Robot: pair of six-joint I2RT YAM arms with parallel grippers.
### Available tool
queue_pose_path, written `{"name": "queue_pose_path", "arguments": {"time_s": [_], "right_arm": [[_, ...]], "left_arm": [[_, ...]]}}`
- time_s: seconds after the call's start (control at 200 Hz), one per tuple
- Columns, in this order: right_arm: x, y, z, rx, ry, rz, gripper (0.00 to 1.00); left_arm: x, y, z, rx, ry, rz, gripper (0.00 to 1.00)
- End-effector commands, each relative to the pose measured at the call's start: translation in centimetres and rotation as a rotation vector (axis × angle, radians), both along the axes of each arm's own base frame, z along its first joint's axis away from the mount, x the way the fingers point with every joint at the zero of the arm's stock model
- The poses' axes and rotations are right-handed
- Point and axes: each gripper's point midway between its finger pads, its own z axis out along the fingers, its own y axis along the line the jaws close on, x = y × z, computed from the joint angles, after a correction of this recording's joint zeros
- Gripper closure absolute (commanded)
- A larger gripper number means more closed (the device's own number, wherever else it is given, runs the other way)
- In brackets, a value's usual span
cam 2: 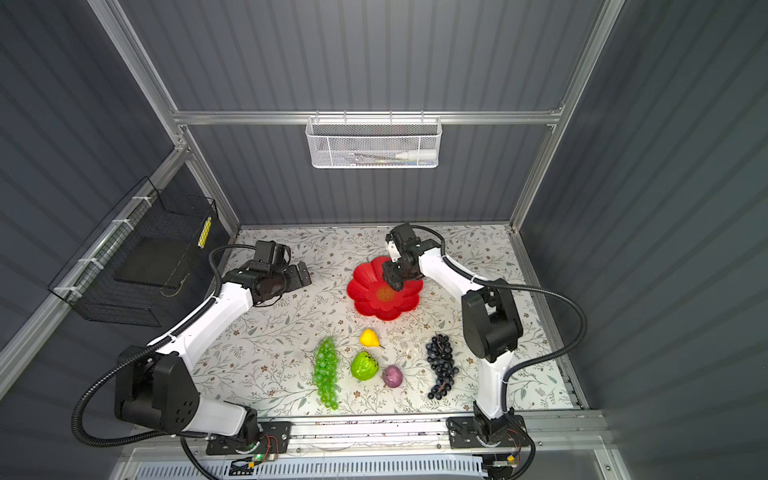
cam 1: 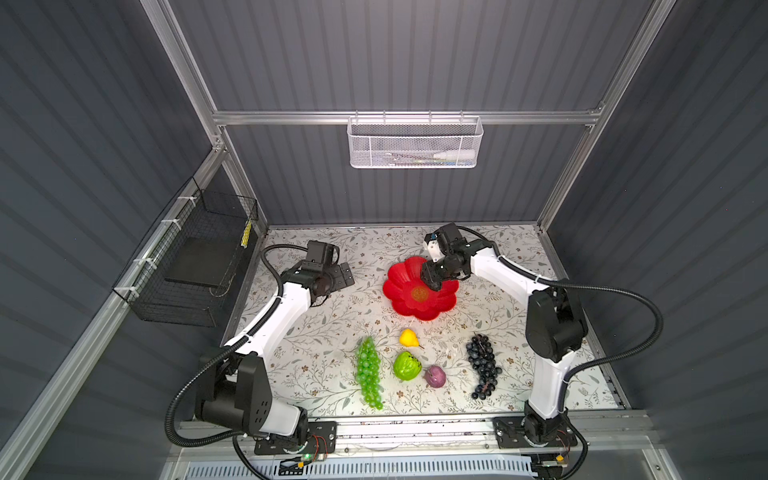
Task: Place and organize the fake fruits in the fruit bowl
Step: 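Carry the avocado into the red bowl and release it with the right gripper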
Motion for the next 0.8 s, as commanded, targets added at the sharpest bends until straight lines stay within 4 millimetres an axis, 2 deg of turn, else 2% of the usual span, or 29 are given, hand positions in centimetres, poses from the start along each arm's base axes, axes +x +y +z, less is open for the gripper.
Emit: {"name": "queue_pose_path", "arguments": {"time_s": [0.0, 0.275, 0.565, 0.795], "right_arm": [[1.0, 0.7, -0.4, 0.000, 0.007, 0.030, 0.48], [3.2, 0.7, -2.4, -0.059, 0.010, 0.037, 0.46], [4.0, 1.1, -4.6, -0.057, 0.042, 0.035, 0.44], [4.6, 1.2, -5.3, -0.064, 0.039, 0.032, 0.41]], "left_arm": [[-1.4, 0.5, 0.0, -0.003, 0.019, 0.016, 0.00], [-1.3, 0.2, -0.1, -0.016, 0.025, 0.006, 0.00], [-1.5, 0.5, 0.6, 0.003, 0.031, 0.005, 0.00], [-2.1, 0.4, 1.0, 0.010, 0.058, -0.017, 0.00]]}}
